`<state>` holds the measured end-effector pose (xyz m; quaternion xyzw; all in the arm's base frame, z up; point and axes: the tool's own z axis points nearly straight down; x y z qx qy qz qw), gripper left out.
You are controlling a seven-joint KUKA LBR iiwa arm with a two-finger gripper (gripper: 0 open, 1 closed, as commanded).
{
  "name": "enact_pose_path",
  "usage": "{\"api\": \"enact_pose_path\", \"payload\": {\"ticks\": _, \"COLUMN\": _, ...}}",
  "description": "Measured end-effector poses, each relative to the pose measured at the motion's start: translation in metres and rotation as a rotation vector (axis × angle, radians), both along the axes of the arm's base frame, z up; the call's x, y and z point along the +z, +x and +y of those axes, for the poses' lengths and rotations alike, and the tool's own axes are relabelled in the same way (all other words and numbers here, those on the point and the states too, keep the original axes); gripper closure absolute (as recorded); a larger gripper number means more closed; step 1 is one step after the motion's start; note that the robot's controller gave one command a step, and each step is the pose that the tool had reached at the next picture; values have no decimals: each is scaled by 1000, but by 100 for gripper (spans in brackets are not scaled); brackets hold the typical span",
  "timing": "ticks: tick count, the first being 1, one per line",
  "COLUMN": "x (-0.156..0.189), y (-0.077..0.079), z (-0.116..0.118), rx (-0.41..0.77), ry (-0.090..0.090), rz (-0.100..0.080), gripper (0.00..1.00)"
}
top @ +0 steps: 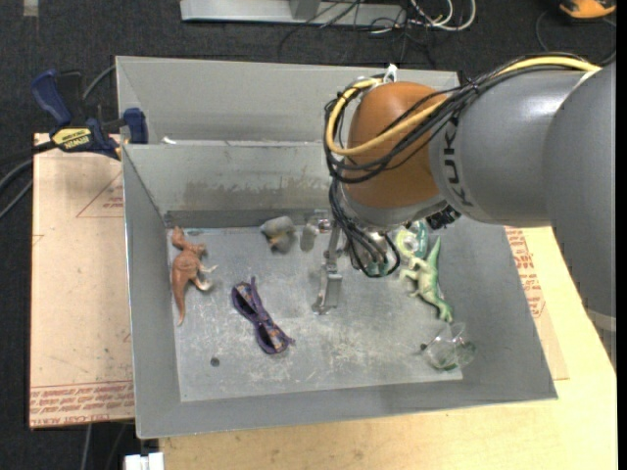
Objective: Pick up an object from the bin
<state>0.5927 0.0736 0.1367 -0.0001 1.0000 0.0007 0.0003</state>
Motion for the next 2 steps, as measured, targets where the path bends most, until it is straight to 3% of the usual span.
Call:
{"api": "enact_pose_path", "payload": {"ticks": 1, "x": -15, "y": 28, "z": -30, "rx": 155, "ry": 1, "rz": 1, "gripper": 0}}
{"api": "enact_pose_path", "payload": {"ticks": 2, "x": -48, "y": 39, "z": -28, "rx": 288, "ry": 1, "rz": -1, "gripper": 0}}
